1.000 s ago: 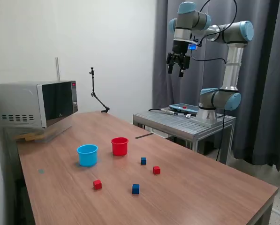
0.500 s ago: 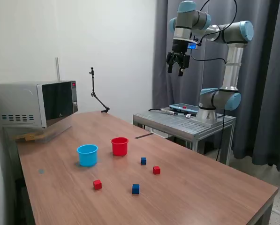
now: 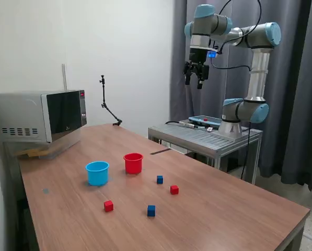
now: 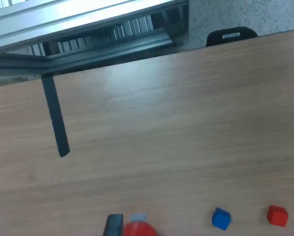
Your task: Place red objects in the red bin, and blue objects in the blue bin.
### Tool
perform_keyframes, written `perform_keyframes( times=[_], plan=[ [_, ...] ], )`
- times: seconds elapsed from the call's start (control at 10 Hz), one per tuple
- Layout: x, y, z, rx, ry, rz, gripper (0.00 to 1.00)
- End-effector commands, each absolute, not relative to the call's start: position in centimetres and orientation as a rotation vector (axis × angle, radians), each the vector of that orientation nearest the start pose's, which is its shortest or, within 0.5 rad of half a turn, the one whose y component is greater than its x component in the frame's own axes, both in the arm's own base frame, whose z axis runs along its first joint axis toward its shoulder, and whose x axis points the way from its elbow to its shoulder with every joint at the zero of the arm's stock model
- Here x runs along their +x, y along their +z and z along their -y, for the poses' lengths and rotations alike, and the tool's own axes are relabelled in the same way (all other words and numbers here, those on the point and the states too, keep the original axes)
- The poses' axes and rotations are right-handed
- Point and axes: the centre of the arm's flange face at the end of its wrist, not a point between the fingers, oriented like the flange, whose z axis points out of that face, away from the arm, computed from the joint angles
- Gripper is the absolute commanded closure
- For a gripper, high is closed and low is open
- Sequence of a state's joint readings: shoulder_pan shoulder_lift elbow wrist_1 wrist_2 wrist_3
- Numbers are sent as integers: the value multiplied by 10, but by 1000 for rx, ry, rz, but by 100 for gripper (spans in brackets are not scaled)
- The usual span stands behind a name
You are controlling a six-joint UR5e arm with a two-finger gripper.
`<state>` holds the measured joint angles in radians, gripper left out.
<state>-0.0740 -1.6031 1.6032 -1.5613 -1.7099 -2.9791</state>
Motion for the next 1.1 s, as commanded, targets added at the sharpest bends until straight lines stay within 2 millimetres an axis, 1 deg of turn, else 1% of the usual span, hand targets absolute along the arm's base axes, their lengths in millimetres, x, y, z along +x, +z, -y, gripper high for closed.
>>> perform_keyframes(
  times=[0.0, 0.1, 0.2, 0.3, 0.4, 0.5, 0.6, 0.7, 0.8, 0.9, 1.0],
  plan=[
    [-516, 467, 82, -1870, 110, -2362, 0],
    [-530, 464, 82, -1873, 117, -2368, 0],
    [-544, 465, 81, -1882, 137, -2378, 0],
    [-558, 460, 82, -1886, 136, -2377, 0],
    [-573, 450, 85, -1893, 111, -2372, 0],
    [-584, 440, 89, -1897, 75, -2368, 0],
    [-590, 422, 92, -1844, 18, -2408, 0],
    [-596, 402, 93, -1733, -10, -2460, 0],
    [-605, 389, 94, -1575, 9, -2573, 0],
    [-612, 387, 100, -1482, 54, -2675, 0],
    [-618, 388, 100, -1417, 83, -2742, 0]
  ],
)
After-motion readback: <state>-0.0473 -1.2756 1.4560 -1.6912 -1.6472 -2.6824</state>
